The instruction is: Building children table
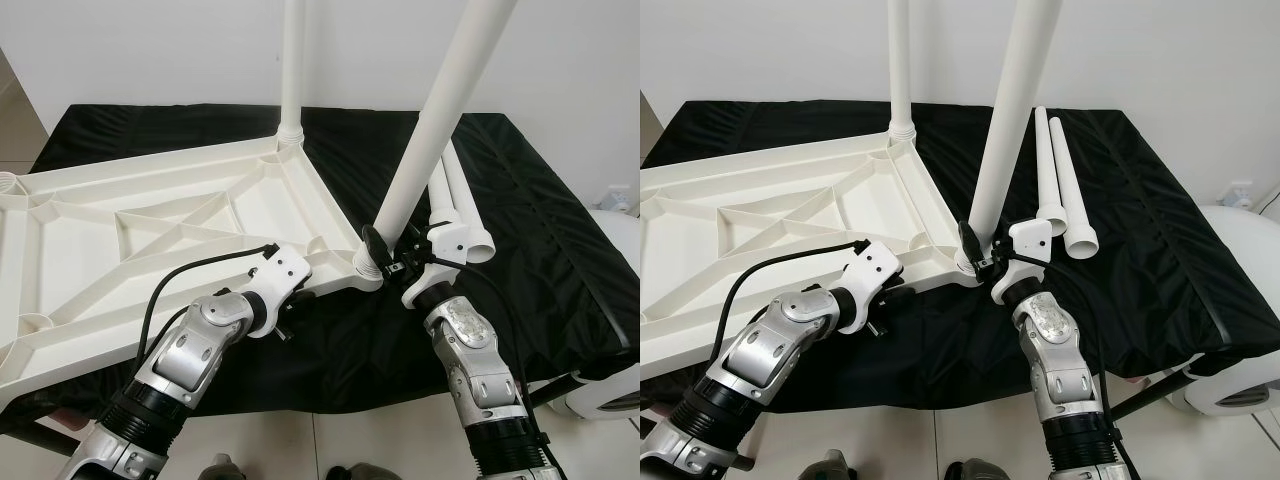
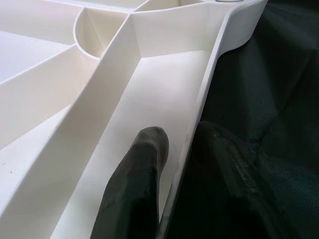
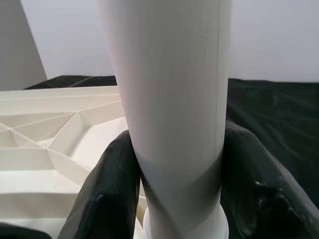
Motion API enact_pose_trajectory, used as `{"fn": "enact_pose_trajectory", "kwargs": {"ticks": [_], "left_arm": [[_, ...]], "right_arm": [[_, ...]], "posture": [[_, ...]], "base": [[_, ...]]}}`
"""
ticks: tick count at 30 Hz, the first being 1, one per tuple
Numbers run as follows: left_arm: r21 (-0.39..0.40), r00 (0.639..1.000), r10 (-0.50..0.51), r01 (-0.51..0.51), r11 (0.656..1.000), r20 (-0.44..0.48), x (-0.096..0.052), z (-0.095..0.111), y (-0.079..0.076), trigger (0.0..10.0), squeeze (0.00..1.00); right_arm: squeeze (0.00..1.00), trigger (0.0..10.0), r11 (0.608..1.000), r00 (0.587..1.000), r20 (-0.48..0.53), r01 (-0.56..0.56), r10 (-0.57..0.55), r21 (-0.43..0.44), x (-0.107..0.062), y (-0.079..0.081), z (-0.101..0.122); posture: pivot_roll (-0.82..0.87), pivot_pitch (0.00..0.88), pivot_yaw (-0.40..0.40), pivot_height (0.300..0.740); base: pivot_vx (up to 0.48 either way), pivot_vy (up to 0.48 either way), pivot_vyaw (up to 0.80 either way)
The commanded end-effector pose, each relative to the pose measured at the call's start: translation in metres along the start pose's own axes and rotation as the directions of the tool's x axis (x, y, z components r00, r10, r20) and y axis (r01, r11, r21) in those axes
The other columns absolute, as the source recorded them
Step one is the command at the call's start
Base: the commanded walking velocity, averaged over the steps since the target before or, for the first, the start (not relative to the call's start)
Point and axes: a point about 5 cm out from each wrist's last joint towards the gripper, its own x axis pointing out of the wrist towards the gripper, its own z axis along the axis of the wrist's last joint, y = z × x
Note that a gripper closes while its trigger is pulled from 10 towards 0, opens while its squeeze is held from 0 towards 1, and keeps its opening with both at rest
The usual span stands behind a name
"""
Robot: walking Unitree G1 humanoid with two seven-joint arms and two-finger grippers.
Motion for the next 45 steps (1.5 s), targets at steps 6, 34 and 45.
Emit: {"fn": "enact_pose_trajectory", "kwargs": {"ticks": [6,34,45], "left_arm": [[0.04,0.999,0.037,-0.038,0.998,0.028,-0.004,0.01,0.006,10.0,0.0],[0.05,0.998,0.047,-0.049,0.998,0.042,-0.007,0.015,0.008,10.0,0.0],[0.051,0.998,0.051,-0.053,0.997,0.047,-0.008,0.017,0.008,10.0,0.0]], "right_arm": [[0.0,10.0,0.995,0.989,-0.145,0.033,-0.019,0.089,-0.002,-0.003,-0.024],[0.0,10.0,0.995,0.983,-0.182,0.026,-0.008,0.097,0.005,-0.011,-0.026],[0.0,10.0,0.993,0.971,-0.219,-0.081,0.097,0.081,0.021,-0.011,-0.019]], "posture": [[0.04,0.017,-0.049,0.74],[0.05,0.004,-0.052,0.74],[0.05,0.0,-0.061,0.74]], "base": [[0.0,0.0,0.0],[0.0,0.0,0.0],[0.0,0.0,0.0]]}}
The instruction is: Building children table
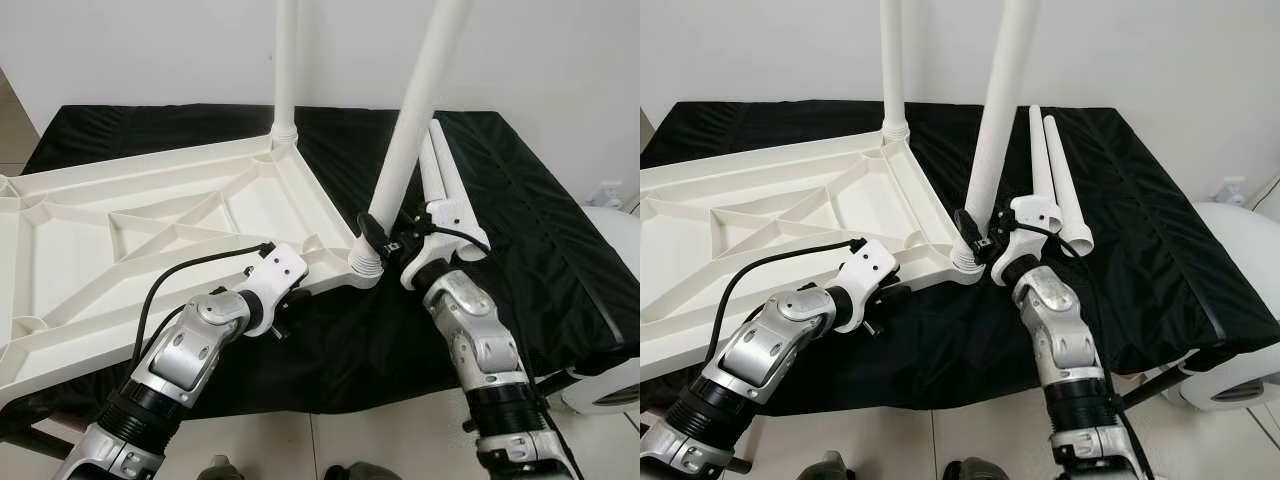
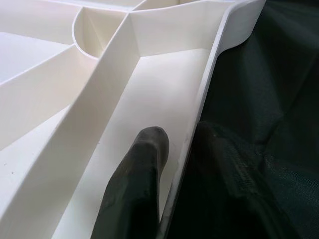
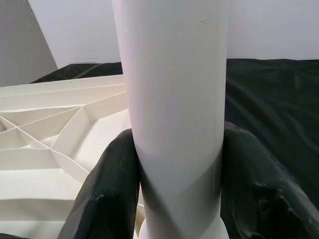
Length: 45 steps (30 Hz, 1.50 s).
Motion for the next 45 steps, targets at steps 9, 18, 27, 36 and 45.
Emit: {"fn": "enact_pose_trajectory", "kwargs": {"ticks": [9,18,27,36,45], "left_arm": [[0.048,0.997,0.042,-0.044,0.998,0.061,-0.006,0.017,0.005,10.0,0.0],[0.043,0.997,0.054,-0.057,0.997,0.059,-0.01,0.016,0.007,10.0,0.0],[0.045,0.997,0.052,-0.055,0.997,0.06,-0.009,0.017,0.007,10.0,0.0],[0.047,0.996,0.057,-0.06,0.997,0.062,-0.01,0.018,0.007,10.0,0.0],[0.046,0.996,0.062,-0.065,0.997,0.06,-0.012,0.018,0.007,10.0,0.0]], "right_arm": [[0.0,10.0,1.0,0.991,-0.132,-0.001,0.003,0.016,-0.002,0.0,-0.028],[0.0,10.0,0.998,0.988,-0.147,-0.03,0.037,0.055,-0.018,0.016,-0.041],[0.0,10.0,0.996,0.987,-0.16,0.027,-0.013,0.086,-0.023,0.009,-0.047],[0.0,10.0,0.999,0.993,-0.114,0.04,-0.04,-0.004,-0.025,0.009,-0.048],[0.0,10.0,1.0,0.994,-0.104,-0.018,0.016,-0.017,-0.03,0.022,-0.051]], "posture": [[0.06,0.0,-0.063,0.74],[0.06,0.012,-0.061,0.74],[0.05,0.015,-0.058,0.74],[0.06,0.022,-0.06,0.74],[0.06,0.026,-0.06,0.74]], "base": [[0.0,0.0,0.0],[0.0,0.0,0.0],[0.0,0.0,0.0],[0.0,0.0,0.0],[0.0,0.0,0.0]]}}
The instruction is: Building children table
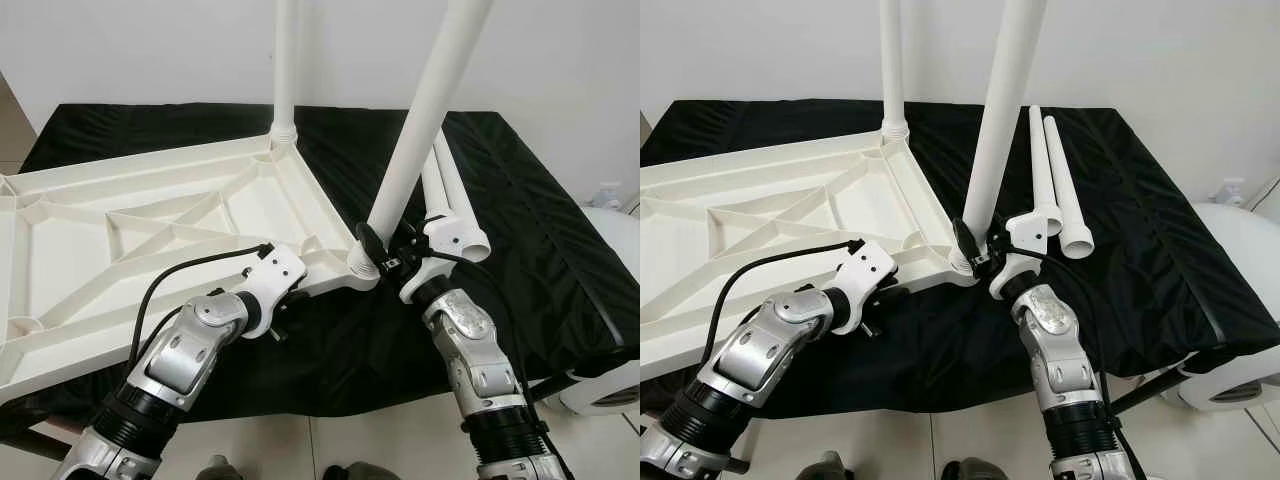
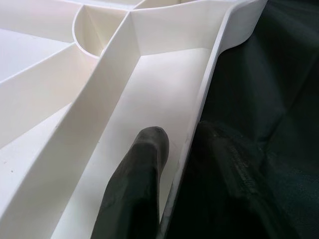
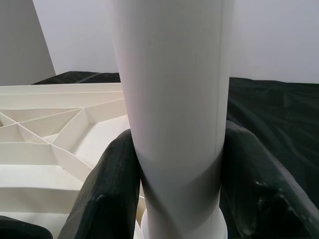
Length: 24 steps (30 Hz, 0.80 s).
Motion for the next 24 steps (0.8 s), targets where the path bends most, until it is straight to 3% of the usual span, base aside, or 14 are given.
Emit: {"fn": "enact_pose_trajectory", "kwargs": {"ticks": [1,11,16,19,24], "left_arm": [[0.045,0.996,0.057,-0.061,0.997,0.068,-0.007,0.017,0.008,10.0,0.0],[0.046,0.996,0.053,-0.056,0.997,0.07,-0.007,0.018,0.008,10.0,0.0],[0.049,0.996,0.052,-0.056,0.997,0.071,-0.006,0.019,0.008,10.0,0.0],[0.049,0.996,0.053,-0.057,0.997,0.071,-0.007,0.019,0.008,10.0,0.0],[0.045,0.996,0.061,-0.064,0.997,0.07,-0.009,0.018,0.008,10.0,0.0]], "right_arm": [[0.0,10.0,0.998,0.984,-0.176,-0.022,0.032,0.058,-0.011,0.009,-0.036],[0.0,10.0,0.989,0.973,-0.217,0.106,-0.082,0.104,-0.003,-0.006,-0.038],[0.0,10.0,0.968,0.969,-0.218,0.158,-0.115,0.193,0.009,-0.016,-0.034],[0.0,10.0,0.97,0.971,-0.202,0.162,-0.125,0.181,0.008,-0.018,-0.034],[0.0,10.0,0.98,0.981,-0.177,0.111,-0.081,0.167,-0.002,-0.008,-0.039]], "posture": [[0.06,0.027,-0.059,0.74],[0.05,0.026,-0.056,0.74],[0.06,0.024,-0.056,0.74],[0.06,0.025,-0.061,0.74],[0.07,0.025,-0.065,0.74]], "base": [[0.0,0.0,0.0],[0.0,0.0,0.0],[0.0,0.0,0.0],[0.0,0.0,0.0],[0.0,0.0,0.0]]}}
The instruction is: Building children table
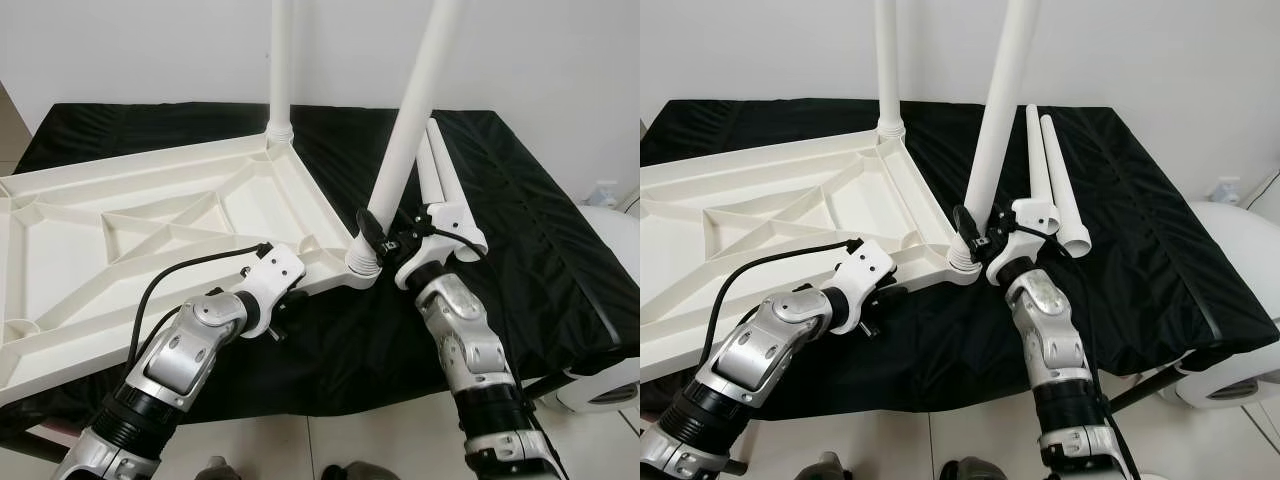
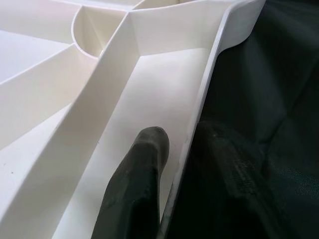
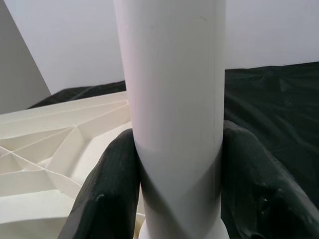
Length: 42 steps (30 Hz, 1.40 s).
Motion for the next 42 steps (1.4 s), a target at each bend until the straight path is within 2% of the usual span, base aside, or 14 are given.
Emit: {"fn": "enact_pose_trajectory", "kwargs": {"ticks": [1,8,11,14,21,24,32,37,42], "left_arm": [[0.043,0.996,0.06,-0.063,0.997,0.07,-0.008,0.017,0.008,10.0,0.0],[0.041,0.996,0.06,-0.063,0.997,0.071,-0.008,0.017,0.007,10.0,0.0],[0.04,0.996,0.06,-0.063,0.997,0.072,-0.008,0.017,0.008,10.0,0.0],[0.042,0.995,0.061,-0.064,0.997,0.074,-0.007,0.018,0.008,10.0,0.0],[0.041,0.995,0.063,-0.066,0.997,0.078,-0.008,0.019,0.007,10.0,0.0],[0.039,0.995,0.065,-0.068,0.997,0.079,-0.008,0.019,0.006,10.0,0.0],[0.03,0.994,0.075,-0.078,0.997,0.077,-0.011,0.018,0.007,10.0,0.0],[0.03,0.994,0.07,-0.072,0.997,0.079,-0.01,0.019,0.006,10.0,0.0],[0.031,0.995,0.068,-0.071,0.997,0.078,-0.01,0.019,0.007,10.0,0.0]], "right_arm": [[0.0,10.0,0.999,0.987,-0.158,0.016,-0.008,0.052,-0.019,0.002,-0.036],[0.0,10.0,0.999,0.993,-0.12,-0.003,0.008,0.044,-0.024,0.008,-0.034],[0.0,10.0,0.999,0.994,-0.099,-0.044,0.047,0.028,-0.016,0.015,-0.027],[0.0,10.0,0.997,0.987,-0.142,-0.075,0.072,-0.014,-0.007,0.019,-0.027],[0.0,10.0,0.994,0.971,-0.212,-0.112,0.107,-0.014,0.005,0.019,-0.029],[0.0,10.0,0.994,0.968,-0.227,-0.11,0.103,-0.022,0.002,0.015,-0.032],[0.0,10.0,0.999,0.968,-0.25,-0.02,0.03,0.044,-0.015,0.004,-0.045],[0.0,10.0,1.0,0.979,-0.203,-0.001,0.002,0.009,-0.025,0.006,-0.045],[0.0,10.0,0.999,0.981,-0.194,-0.032,0.023,-0.041,-0.024,0.014,-0.044]], "posture": [[0.07,0.025,-0.067,0.74],[0.07,0.022,-0.065,0.74],[0.06,0.019,-0.063,0.74],[0.06,0.016,-0.066,0.74],[0.07,0.016,-0.073,0.74],[0.07,0.02,-0.079,0.74],[0.07,0.029,-0.076,0.74],[0.06,0.037,-0.069,0.74],[0.06,0.041,-0.068,0.74]], "base": [[0.0,0.0,0.0],[0.0,0.0,0.0],[0.0,0.0,0.0],[0.0,0.0,0.0],[0.0,0.0,0.0],[0.0,0.0,0.0],[0.0,0.0,0.0],[0.0,0.0,0.0],[0.0,0.0,0.0]]}}
